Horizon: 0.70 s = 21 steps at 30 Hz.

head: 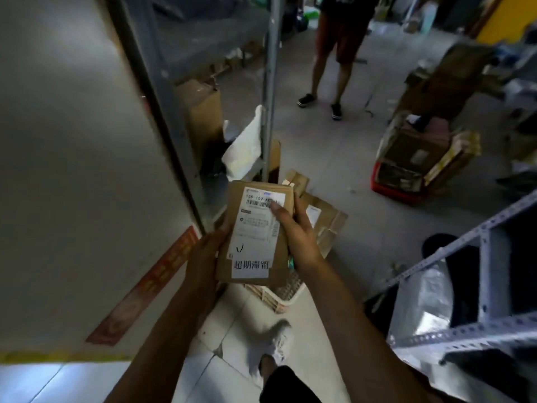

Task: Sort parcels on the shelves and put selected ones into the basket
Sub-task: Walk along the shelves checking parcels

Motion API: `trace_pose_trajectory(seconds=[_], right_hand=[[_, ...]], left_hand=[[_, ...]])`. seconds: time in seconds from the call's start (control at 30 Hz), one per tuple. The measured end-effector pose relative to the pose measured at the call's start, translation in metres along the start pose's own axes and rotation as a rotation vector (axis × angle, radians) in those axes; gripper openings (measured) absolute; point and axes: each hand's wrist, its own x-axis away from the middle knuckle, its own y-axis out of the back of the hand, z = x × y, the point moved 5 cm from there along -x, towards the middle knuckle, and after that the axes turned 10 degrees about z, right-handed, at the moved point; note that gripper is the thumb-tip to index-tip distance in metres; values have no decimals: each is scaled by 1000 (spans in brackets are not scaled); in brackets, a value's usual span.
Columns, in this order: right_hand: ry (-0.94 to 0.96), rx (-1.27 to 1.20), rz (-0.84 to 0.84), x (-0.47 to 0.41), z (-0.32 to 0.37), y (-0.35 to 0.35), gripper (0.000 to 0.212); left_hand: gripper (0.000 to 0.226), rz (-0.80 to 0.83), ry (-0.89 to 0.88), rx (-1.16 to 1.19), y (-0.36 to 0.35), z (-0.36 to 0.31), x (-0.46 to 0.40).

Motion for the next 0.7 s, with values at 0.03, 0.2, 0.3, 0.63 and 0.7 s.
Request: trace_pose_trajectory(seconds=[0.03, 0.2, 0.3, 0.63, 0.7], right_hand=[[-16, -2, -32, -11, -5, 14, 65], [-108, -55, -128, -63, -29, 78, 46], [-163, -46, -136, -90, -45, 110, 57], [-468, -69, -93, -171, -182, 151, 79], [-488, -46, -122, -192, -213, 152, 95]], left_hand=[[60, 8, 24, -10, -5, 7, -19], [95, 72, 206, -67, -21, 48, -112], [72, 73, 254, -166, -26, 65, -155], [67, 49, 463, -374, 20, 156, -273], [74, 75, 498, -412, 42, 188, -303]])
